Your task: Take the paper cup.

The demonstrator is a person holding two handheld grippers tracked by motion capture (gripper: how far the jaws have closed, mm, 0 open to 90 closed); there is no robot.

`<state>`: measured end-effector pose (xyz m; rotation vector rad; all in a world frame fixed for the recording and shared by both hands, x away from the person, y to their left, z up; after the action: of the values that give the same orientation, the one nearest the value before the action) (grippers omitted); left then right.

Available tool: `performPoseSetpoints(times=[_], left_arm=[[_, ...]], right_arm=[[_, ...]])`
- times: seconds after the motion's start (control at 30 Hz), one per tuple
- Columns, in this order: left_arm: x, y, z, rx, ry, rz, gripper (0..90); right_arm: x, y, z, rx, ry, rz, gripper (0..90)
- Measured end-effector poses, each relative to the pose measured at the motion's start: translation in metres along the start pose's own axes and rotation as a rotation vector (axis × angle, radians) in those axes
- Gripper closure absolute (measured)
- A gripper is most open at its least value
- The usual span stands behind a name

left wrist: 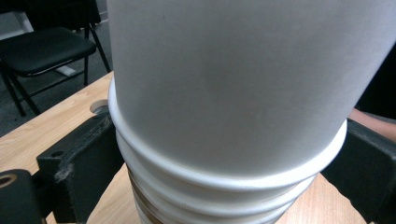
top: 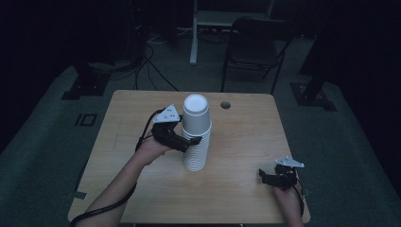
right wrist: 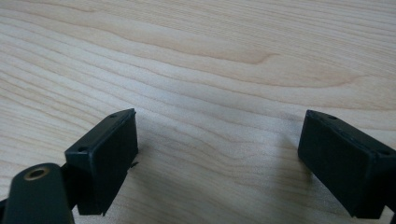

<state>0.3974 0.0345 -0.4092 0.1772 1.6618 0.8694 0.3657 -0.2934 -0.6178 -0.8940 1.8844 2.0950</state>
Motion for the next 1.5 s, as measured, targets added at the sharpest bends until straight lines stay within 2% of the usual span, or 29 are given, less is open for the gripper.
performPoseSetpoints(times=[0.27,0.43,0.57,0.77,0.9,0.93,1.0,1.1,1.17,1.3,1.5], left_arm=[[0.001,0.001,0.000,0.003,-0.002,-0.005,5.5],[0.000,0.000,0.000,0.003,-0.001,0.000,6.0],[0.000,0.000,0.001,0.004,-0.002,0.004,6.2],[0.000,0.001,0.000,0.003,-0.002,0.005,6.4],[0.000,0.001,0.000,0.004,-0.001,0.008,6.5],[0.000,0.000,0.000,0.003,0.002,0.008,6.5],[0.000,0.000,0.000,0.001,0.003,0.009,6.5],[0.000,0.000,0.000,0.000,0.002,0.009,6.6],[0.000,0.000,0.000,-0.001,0.003,0.009,6.6],[0.000,0.000,0.000,-0.002,0.005,0.011,6.6],[-0.001,0.000,0.000,-0.002,0.005,0.012,6.6]], right_arm=[[-0.001,0.000,0.000,-0.001,0.006,0.001,11.4],[-0.001,0.000,0.000,-0.007,0.017,0.029,11.6],[-0.003,0.001,0.011,-0.048,0.061,0.047,11.7],[-0.019,0.014,0.031,-0.128,0.119,-0.016,11.8],[-0.034,0.034,0.043,-0.179,0.158,-0.071,11.9],[-0.042,0.043,0.049,-0.210,0.172,-0.096,11.9],[-0.045,0.047,0.051,-0.214,0.179,-0.105,11.9],[-0.062,0.064,0.062,-0.246,0.212,-0.151,11.9],[-0.065,0.067,0.064,-0.248,0.217,-0.159,11.9],[-0.088,0.087,0.076,-0.270,0.252,-0.214,11.9],[-0.109,0.106,0.086,-0.297,0.281,-0.258,11.9]])
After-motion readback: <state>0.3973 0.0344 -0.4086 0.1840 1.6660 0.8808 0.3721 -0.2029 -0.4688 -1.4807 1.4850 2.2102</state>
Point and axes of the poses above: each handheld gripper's, and its own axes: y roughly backward along the jaws, x roughly out of its underside, z roughly to its left, the point moved 9 cm from there along -y, roughly forward along the jaws, and after that the axes turned 14 degrees about z, right-handed, at the moved point
